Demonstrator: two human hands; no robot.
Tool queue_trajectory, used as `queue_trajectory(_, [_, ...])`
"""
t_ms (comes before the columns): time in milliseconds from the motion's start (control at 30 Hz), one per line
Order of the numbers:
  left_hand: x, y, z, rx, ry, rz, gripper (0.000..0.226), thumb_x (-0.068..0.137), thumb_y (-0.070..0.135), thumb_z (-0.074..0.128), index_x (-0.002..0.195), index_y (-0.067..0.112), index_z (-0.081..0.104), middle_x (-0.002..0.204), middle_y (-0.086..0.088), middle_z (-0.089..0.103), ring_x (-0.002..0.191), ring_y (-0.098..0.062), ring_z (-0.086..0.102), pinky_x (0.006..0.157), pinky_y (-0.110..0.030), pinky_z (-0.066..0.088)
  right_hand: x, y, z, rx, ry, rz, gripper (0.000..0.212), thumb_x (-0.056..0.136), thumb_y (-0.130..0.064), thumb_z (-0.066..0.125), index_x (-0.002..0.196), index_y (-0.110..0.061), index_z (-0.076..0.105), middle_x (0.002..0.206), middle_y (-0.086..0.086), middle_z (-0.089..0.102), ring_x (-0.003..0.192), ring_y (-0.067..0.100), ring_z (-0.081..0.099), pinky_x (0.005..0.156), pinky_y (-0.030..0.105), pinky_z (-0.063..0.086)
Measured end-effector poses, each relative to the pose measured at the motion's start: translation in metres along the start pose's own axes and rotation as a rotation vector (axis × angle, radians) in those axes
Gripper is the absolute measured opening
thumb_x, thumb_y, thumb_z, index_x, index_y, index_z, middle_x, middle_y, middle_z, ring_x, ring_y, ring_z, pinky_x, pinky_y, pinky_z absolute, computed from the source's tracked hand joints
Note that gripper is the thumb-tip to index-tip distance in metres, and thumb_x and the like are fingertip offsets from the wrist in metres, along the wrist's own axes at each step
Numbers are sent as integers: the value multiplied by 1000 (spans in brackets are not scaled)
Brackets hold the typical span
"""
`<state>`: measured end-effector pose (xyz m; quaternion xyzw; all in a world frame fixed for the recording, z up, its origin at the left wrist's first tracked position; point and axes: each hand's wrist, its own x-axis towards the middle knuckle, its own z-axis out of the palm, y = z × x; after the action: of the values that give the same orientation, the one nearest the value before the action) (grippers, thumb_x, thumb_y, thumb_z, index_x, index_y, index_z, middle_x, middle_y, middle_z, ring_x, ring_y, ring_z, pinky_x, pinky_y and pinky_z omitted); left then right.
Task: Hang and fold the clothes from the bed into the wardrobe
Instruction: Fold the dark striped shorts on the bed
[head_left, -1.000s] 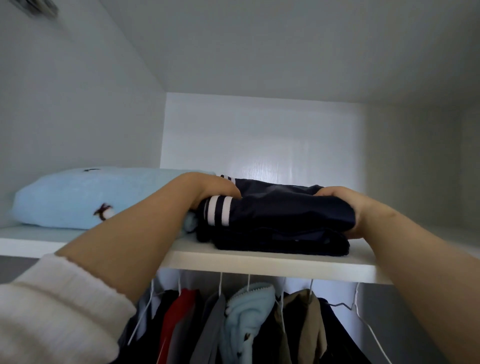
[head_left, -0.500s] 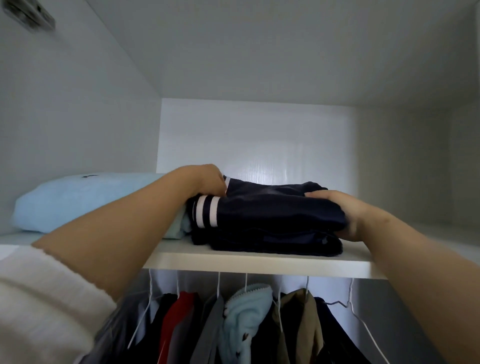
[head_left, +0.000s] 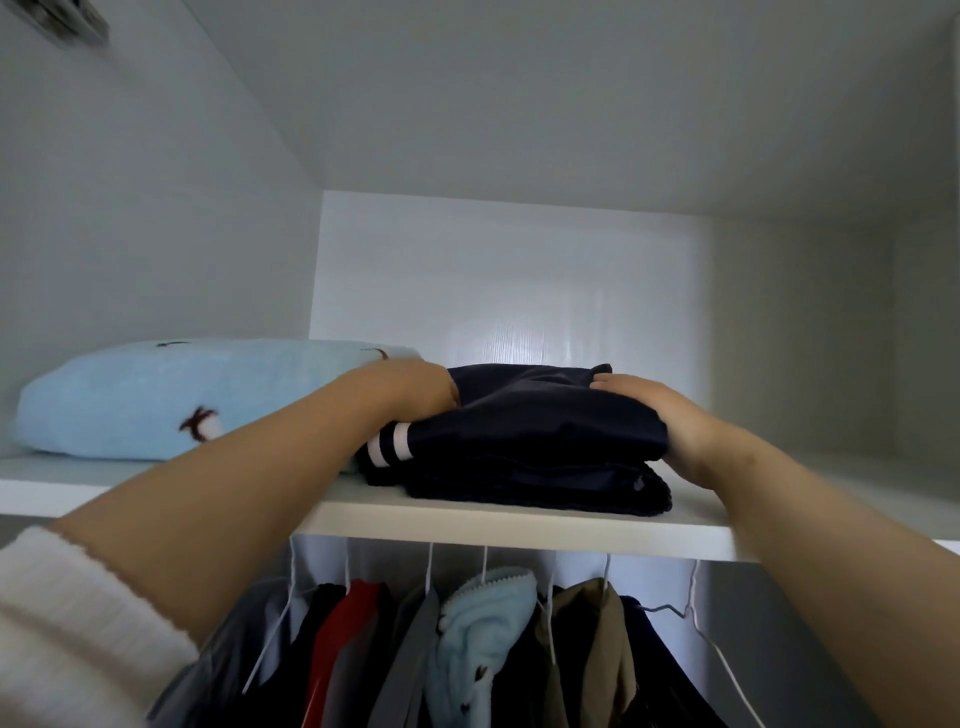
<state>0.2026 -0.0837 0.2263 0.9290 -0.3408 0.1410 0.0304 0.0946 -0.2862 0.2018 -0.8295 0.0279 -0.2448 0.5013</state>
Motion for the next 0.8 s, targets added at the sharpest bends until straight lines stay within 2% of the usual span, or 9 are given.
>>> queue_trajectory(100, [-4, 3, 1, 147, 320, -70, 27, 94, 24, 43, 108, 17, 65, 107, -6, 64, 91, -23, 57, 73, -30, 42, 3, -5, 3, -117, 93, -7, 18, 97, -25, 45, 83, -18, 54, 83, -3, 51, 84, 15, 47, 68, 22, 40])
queue_trajectory(167, [-8, 2, 0, 62, 439, -17, 28, 95, 30, 42, 108, 22, 65, 112, -3, 64, 98, -23, 58, 77, -29, 41, 0, 0, 0, -8, 152, -52, 17, 95, -31, 49, 106, -20, 57, 101, -4, 55, 90, 15, 51, 77, 29, 46])
queue_trajectory(267, [-21, 0, -3, -387, 46, 47, 35, 96, 48, 36, 107, 30, 64, 122, 5, 59, 108, -14, 53, 95, -25, 33, -5, 9, -5, 61, 26, 10, 42, 90, -43, 52, 122, -16, 58, 118, 8, 62, 99, 25, 57, 86, 36, 44])
queue_trajectory(333, [-22, 0, -3, -412, -147, -11, 42, 94, 53, 33, 109, 27, 63, 121, 7, 58, 108, -11, 53, 97, -25, 32, -8, 5, 0, -48, -72, 69, 43, 89, -46, 52, 118, -16, 63, 119, 20, 62, 103, 33, 59, 93, 40, 43])
queue_trajectory(467, [-9, 1, -17, -237, -158, -59, 37, 92, 43, 44, 111, 19, 64, 118, 1, 61, 105, -16, 57, 99, -32, 40, -6, -6, -6, -301, -136, 73, 42, 87, -45, 52, 109, -10, 64, 88, 17, 59, 75, 23, 44, 69, 31, 37])
queue_trajectory(533, [2, 7, -27, -174, -32, -6, 33, 92, 34, 47, 108, 13, 66, 114, -1, 63, 100, -16, 57, 94, -29, 42, 3, -14, -9, -272, -65, 71, 32, 88, -41, 53, 102, -15, 67, 97, 17, 67, 76, 24, 56, 65, 29, 32])
queue_trajectory(600, [16, 16, -33, -239, 63, 70, 32, 92, 24, 48, 118, 12, 62, 120, 1, 58, 105, -15, 51, 89, -25, 37, 24, -21, -5, -302, 32, -1, 33, 91, -35, 53, 117, -16, 61, 129, 9, 56, 109, 21, 58, 96, 25, 40])
queue_trajectory(700, [36, 28, -29, -374, -81, 103, 51, 93, 21, 46, 143, 22, 34, 148, -1, 34, 133, -19, 34, 105, -30, 28, 46, -22, 6, -464, -82, -72, 45, 96, -30, 46, 138, -14, 42, 149, 6, 33, 135, 20, 32, 105, 26, 25])
queue_trajectory(800, [61, 21, -11, -305, -300, 28, 48, 96, 31, 38, 143, 23, 33, 148, -4, 35, 130, -24, 41, 109, -37, 31, 58, -21, 11, -589, -203, 57, 38, 100, -38, 33, 128, -21, 52, 130, 4, 53, 108, 16, 52, 89, 27, 36])
